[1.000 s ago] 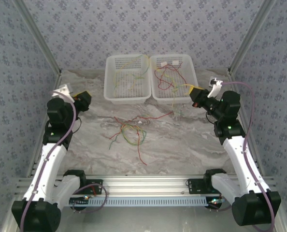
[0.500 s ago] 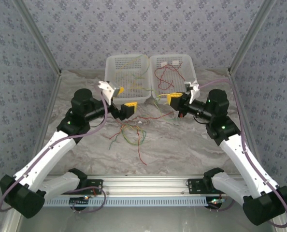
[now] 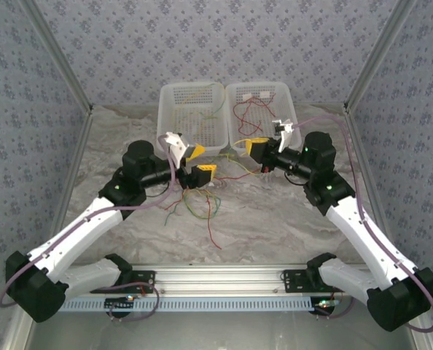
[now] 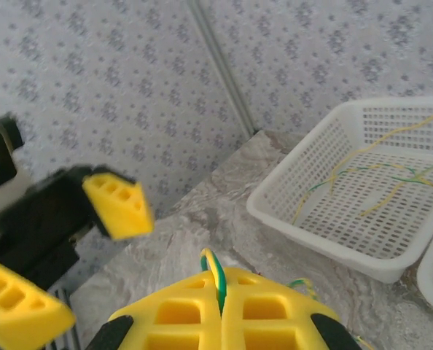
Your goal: Untangle the cables
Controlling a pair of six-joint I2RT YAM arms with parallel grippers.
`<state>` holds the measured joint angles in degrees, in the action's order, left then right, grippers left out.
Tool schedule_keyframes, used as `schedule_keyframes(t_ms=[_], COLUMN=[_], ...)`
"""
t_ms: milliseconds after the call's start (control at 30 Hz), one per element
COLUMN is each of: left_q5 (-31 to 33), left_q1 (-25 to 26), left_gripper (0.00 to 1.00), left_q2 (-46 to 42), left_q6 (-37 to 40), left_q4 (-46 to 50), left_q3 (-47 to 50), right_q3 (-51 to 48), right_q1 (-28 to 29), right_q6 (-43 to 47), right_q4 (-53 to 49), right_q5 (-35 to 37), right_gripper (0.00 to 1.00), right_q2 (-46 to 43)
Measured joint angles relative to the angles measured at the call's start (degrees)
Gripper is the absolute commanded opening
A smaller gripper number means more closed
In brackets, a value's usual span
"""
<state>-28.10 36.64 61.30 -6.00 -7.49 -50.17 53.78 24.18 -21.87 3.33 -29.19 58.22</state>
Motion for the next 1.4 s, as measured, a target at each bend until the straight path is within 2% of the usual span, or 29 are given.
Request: schedule_keyframes(t_ms=[167,233,333,533,667,733,767,800,833,900,933,967,1100,1233,1400], left_q5=[3.72,4.87,5.99,6.86,7.08,7.02,6.93,6.91,6.95,6.93,6.95,6.95,7.98,6.54,-0.55], left_q1=[1.70,2.10,2.75,3.06,3.39,3.63,3.80,4.02,4.37,4.87,5.09,5.20,5.38,4.98,-0.20], left_gripper=[0.59,0.82,0.85,0.99,0.99,0.96,0.92,0.84,0.61,0.32,0.13,0.00,0.00,0.00,0.00], left_q2=[1.92,3.74,7.34,14.71,19.63,21.75,22.67,23.45,24.24,25.22,25.40,25.40,23.76,15.21,2.32], left_q6=[-8.81,-12.22,-17.05,-25.31,-29.57,-31.56,-32.39,-33.09,-33.70,-34.27,-34.45,-34.60,-33.59,-30.84,-27.52], left_q4=[-6.14,-8.61,-12.96,-21.20,-24.81,-27.02,-28.09,-28.81,-29.24,-29.77,-29.88,-29.88,-26.80,-22.49,-17.38], left_q3=[6.54,7.93,8.41,8.02,6.71,6.47,6.32,6.10,5.70,4.90,4.61,4.46,4.13,5.90,9.22], right_q3=[-2.16,-2.84,-3.93,-5.29,-6.45,-6.71,-6.80,-6.93,-7.17,-7.61,-7.69,-7.74,-7.74,-7.69,-7.69], right_q1=[2.54,3.87,5.53,8.94,10.93,11.61,11.82,12.00,12.11,12.24,12.24,12.24,10.45,4.57,-1.31], right_q6=[-6.67,-9.03,-12.55,-16.61,-18.05,-18.49,-18.88,-19.19,-19.41,-19.76,-19.74,-19.71,-18.82,-17.44,-17.07], right_q4=[4.04,5.27,7.76,11.02,12.52,13.22,13.62,14.01,14.56,15.04,15.02,14.95,13.07,8.68,4.55], right_q5=[5.81,8.17,11.13,16.55,19.23,20.02,20.33,20.55,20.87,21.31,21.73,22.21,23.41,23.04,14.40], right_gripper=[0.00,0.00,0.00,0.00,0.00,0.00,0.00,0.00,0.00,0.00,0.00,0.00,0.00,0.00,0.00], right_q2=[0.52,0.61,0.72,1.05,1.11,1.33,1.49,1.66,1.81,1.90,1.90,1.84,0.04,-3.72,-5.35])
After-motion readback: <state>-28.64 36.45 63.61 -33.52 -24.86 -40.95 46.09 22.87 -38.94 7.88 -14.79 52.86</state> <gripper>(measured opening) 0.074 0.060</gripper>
